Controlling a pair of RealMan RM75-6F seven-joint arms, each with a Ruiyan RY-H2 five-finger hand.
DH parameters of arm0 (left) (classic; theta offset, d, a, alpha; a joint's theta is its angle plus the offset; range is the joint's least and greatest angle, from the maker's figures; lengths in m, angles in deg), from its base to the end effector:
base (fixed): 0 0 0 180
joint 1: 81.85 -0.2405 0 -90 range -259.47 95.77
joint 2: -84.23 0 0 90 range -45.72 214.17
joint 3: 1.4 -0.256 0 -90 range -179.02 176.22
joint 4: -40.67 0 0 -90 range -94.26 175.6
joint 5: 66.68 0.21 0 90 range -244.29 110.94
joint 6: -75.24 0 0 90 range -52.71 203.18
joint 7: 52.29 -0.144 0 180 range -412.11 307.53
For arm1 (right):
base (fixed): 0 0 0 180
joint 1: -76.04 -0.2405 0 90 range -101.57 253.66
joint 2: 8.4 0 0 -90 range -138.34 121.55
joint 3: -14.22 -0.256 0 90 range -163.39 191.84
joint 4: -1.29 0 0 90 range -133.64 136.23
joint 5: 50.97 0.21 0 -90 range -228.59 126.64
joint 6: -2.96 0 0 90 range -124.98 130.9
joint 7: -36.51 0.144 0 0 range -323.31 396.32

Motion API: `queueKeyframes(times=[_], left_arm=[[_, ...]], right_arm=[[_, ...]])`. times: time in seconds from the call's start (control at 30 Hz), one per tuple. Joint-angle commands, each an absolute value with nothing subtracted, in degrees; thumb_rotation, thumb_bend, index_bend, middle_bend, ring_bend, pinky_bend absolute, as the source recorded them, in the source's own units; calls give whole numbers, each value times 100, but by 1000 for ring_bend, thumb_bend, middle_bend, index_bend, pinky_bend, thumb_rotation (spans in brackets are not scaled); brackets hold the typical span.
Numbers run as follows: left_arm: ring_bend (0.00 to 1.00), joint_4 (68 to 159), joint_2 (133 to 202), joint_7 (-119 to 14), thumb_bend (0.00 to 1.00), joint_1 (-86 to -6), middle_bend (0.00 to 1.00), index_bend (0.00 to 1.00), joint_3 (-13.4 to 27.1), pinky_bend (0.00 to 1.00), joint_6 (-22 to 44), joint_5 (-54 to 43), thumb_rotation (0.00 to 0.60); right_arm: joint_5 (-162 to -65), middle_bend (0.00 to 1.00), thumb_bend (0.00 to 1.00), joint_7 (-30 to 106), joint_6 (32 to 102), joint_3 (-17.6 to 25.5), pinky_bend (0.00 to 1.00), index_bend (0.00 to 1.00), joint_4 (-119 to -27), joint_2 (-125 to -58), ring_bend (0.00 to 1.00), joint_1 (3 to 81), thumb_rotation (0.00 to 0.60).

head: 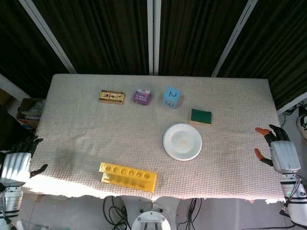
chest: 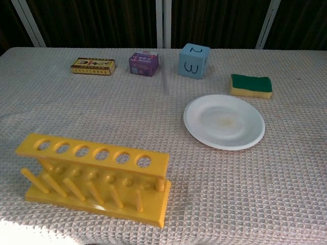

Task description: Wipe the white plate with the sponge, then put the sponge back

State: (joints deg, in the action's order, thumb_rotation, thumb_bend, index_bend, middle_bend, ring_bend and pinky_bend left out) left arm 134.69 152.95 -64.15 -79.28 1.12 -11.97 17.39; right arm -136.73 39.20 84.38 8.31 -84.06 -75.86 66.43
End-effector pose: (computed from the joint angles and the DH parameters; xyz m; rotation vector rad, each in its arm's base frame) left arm -0.3076 0.1664 0.1366 -1.3569 -0.8516 -0.7989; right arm -0.3131 -0.2203 0.1522 1.4232 -0.8525 0.9502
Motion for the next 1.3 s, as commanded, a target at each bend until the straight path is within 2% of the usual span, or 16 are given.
queueKeyframes(times=[0.03, 0.2, 0.47, 0.63, 0.77, 0.97, 1.3], left_arm=[[120, 13455, 15308, -6422, 124, -7908, 150, 205, 124, 160, -1153, 1701, 600], [120, 13469, 15305, -6441, 124, -7883, 150, 205, 126, 160, -1125, 1703, 600], [120, 13489, 15330, -6387, 124, -7961, 150, 205, 65, 160, -1263, 1804, 600], [120, 13475, 15329, -6349, 124, -8039, 150, 205, 12, 160, -1363, 1858, 600], [120, 13458, 15325, -6328, 124, -8088, 150, 205, -4, 160, -1389, 1826, 600], [120, 13409, 15325, -6297, 124, -8119, 150, 205, 1, 160, -1394, 1784, 600], [120, 13341, 15335, -6243, 124, -8132, 150, 204, 13, 160, -1348, 1726, 600]], right_arm=[[-13656, 281, 217, 3874, 8373, 804, 159, 232, -8419, -7600, 125, 6583, 600], [-13561, 274, 216, 3810, 8030, 743, 173, 208, -8395, -7668, 125, 6355, 600], [-12870, 233, 181, 3680, 6527, 359, 191, 166, -7831, -8265, 123, 5350, 600], [-12345, 232, 177, 3597, 5639, 81, 189, 245, -6864, -9042, 112, 4634, 600], [-12107, 232, 176, 3534, 5218, -45, 187, 276, -6264, -9559, 111, 4208, 600], [-11962, 240, 176, 3324, 4853, -43, 186, 301, -5710, -10079, 111, 3788, 600], [-11931, 246, 176, 3440, 4891, 6, 180, 312, -5330, -10374, 111, 3674, 600]])
